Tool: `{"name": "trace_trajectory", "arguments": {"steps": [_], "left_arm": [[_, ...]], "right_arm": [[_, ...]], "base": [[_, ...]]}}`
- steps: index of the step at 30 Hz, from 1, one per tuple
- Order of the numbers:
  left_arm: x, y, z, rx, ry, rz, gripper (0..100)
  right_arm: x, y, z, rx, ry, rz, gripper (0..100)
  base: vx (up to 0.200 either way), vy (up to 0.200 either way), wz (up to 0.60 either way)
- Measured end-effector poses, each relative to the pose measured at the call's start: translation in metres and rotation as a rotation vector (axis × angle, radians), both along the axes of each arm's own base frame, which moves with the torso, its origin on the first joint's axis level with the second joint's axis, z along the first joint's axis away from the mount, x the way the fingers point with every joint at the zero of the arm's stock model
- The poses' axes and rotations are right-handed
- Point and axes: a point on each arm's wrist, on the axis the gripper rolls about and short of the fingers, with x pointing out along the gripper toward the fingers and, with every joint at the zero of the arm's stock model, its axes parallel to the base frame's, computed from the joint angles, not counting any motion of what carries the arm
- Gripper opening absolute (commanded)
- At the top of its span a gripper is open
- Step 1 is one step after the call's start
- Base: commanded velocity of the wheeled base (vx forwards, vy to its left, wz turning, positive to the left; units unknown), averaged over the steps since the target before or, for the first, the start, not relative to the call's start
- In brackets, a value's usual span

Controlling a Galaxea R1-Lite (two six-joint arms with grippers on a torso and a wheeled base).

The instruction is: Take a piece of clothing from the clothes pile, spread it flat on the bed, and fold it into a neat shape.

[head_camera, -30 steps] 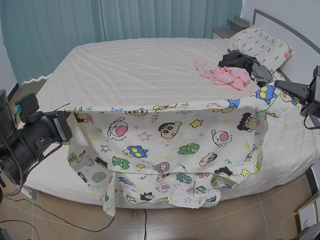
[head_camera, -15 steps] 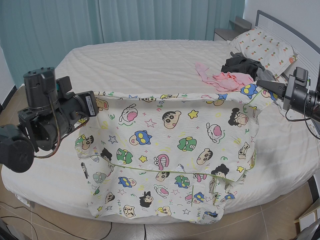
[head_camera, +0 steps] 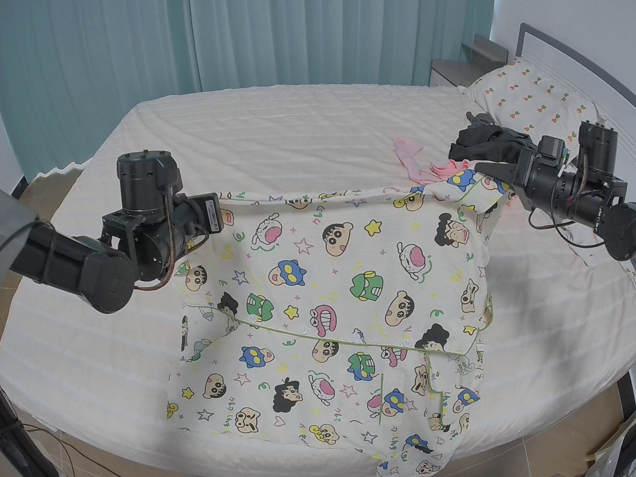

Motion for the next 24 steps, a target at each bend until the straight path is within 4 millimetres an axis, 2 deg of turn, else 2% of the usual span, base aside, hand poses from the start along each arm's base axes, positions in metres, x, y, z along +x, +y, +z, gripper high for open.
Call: {"name": "trace_trajectory", "arguments": {"steps": [10, 16, 21, 22, 24], "left_arm": [[0.046, -0.012, -0.046, -0.051, 0.065, 0.010, 0], [0.072, -0.008, -0.067, -0.070, 0.048, 0.054, 0], [0.095, -0.005, -0.082, -0.074, 0.019, 0.103, 0], [0.100, -0.004, -0.086, -0.073, 0.018, 0.112, 0], [0.109, -0.002, -0.095, -0.071, 0.020, 0.125, 0]], "right_arm": [[0.049, 0.004, -0.045, -0.047, 0.068, -0.078, 0], [0.079, 0.009, -0.076, -0.057, 0.070, -0.113, 0], [0.104, 0.016, -0.095, -0.057, 0.069, -0.133, 0], [0.109, 0.018, -0.100, -0.058, 0.069, -0.138, 100], [0.119, 0.021, -0.108, -0.060, 0.071, -0.146, 100]], "base": [[0.000, 0.000, 0.00], [0.000, 0.000, 0.00], [0.000, 0.000, 0.00], [0.000, 0.000, 0.00], [0.000, 0.000, 0.00]]}}
